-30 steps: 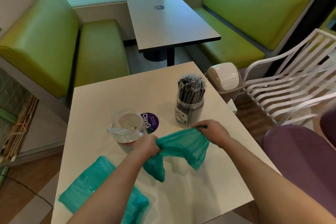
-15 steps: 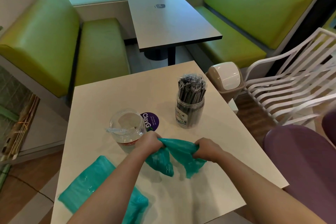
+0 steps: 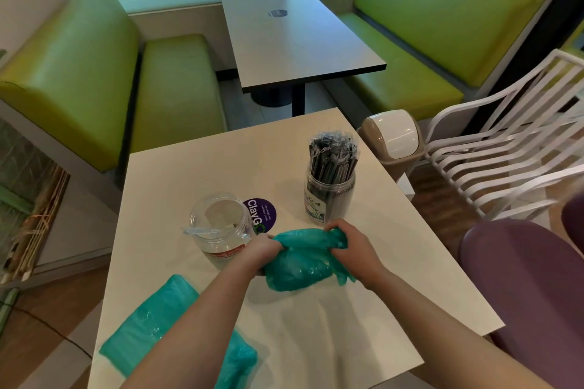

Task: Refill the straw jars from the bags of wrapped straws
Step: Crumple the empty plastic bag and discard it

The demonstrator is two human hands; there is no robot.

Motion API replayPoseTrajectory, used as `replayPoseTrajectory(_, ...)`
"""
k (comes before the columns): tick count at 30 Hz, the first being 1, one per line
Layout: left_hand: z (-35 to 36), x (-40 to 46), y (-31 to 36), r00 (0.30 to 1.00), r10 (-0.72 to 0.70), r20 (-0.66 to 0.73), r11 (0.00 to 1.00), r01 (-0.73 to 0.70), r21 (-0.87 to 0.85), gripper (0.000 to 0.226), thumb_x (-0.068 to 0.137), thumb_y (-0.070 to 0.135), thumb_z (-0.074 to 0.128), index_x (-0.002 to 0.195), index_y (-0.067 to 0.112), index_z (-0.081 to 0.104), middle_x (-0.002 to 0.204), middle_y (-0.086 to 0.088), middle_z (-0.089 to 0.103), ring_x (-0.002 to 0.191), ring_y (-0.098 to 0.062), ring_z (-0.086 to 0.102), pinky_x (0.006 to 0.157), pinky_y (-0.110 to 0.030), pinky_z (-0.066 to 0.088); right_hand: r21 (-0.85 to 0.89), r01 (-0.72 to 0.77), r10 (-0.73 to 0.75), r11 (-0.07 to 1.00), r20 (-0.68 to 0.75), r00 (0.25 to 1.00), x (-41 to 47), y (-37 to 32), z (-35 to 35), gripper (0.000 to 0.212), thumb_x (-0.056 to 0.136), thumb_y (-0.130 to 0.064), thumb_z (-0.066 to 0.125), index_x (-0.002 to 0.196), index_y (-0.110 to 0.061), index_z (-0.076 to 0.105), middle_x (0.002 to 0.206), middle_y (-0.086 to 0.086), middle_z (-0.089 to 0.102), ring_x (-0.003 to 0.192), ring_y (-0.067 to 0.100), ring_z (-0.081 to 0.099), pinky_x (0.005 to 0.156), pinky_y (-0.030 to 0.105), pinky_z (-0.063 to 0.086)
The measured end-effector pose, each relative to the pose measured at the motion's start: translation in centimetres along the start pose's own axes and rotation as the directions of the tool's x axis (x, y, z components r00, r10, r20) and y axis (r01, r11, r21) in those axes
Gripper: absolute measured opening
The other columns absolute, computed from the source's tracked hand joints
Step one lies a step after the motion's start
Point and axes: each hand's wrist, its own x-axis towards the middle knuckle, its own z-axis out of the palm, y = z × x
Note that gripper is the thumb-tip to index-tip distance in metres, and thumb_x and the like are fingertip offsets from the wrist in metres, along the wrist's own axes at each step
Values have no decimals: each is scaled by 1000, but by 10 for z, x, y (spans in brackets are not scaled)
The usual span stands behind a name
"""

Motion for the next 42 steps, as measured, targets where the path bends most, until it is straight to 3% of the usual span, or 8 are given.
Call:
replayPoseTrajectory(3,3,-1,1,989,-99,106,967,121,-224,29,96,13,57,125,7,55,113,-13,67,102,-26,66,88,-41,56,-160,148,-141,976,52,989,-4,-5,4,40,78,-4,62,99,-37,58,105,-14,52,94,9,53,80,23,49)
replayPoseTrajectory(8,2,-12,2,951,-15,309,964,96,-249,40,88,5,62,127,13,55,120,-8,65,111,-24,61,90,-41,50,-398,192,-221,897,-27,975,-4,-6,2,40,84,-12,63,116,-35,60,111,-14,53,93,9,54,76,21,50)
replayPoseTrajectory(13,8,-12,5,929,119,351,894,54,-445,51,81,39,76,126,20,59,124,-8,65,114,-28,63,93,-49,53,-555,367,-404,747,60,913,-5,-6,3,40,83,-25,65,123,-28,60,112,-7,54,100,14,51,78,27,49)
replayPoseTrajectory(17,13,1,6,984,143,107,782,-46,-622,49,93,20,65,138,28,48,125,-9,61,110,-30,60,80,-47,54,-325,325,-278,888,182,943,-17,-9,17,49,88,-66,44,121,-33,60,110,-14,56,100,4,51,84,25,46)
replayPoseTrajectory(22,9,-1,2,991,130,9,700,-86,-709,40,101,6,47,135,26,50,120,-10,58,114,-32,55,85,-49,49,30,-107,101,994,170,980,-12,-11,17,28,99,-43,48,103,-19,60,103,1,64,89,15,62,80,33,52)
replayPoseTrajectory(28,17,-2,-11,971,222,86,614,-70,-786,39,101,4,42,136,18,51,132,-15,58,119,-34,57,93,-49,51,500,-561,400,660,399,825,1,-11,17,81,77,-42,78,139,-16,33,138,9,50,119,31,54,97,49,47)
replayPoseTrajectory(36,35,-14,-12,956,261,132,649,-72,-757,36,101,5,47,136,11,49,128,-18,61,114,-33,62,82,-43,59,791,-434,260,431,351,899,0,-19,18,32,90,-17,66,121,-17,58,117,8,68,107,26,65,84,42,57)
replayPoseTrajectory(42,38,-18,-13,985,148,87,837,-78,-541,45,92,36,64,130,16,52,121,-5,64,111,-22,62,85,-40,57,849,-357,349,389,223,910,7,-8,15,40,87,-6,67,125,-6,55,124,17,63,112,31,61,89,43,55)
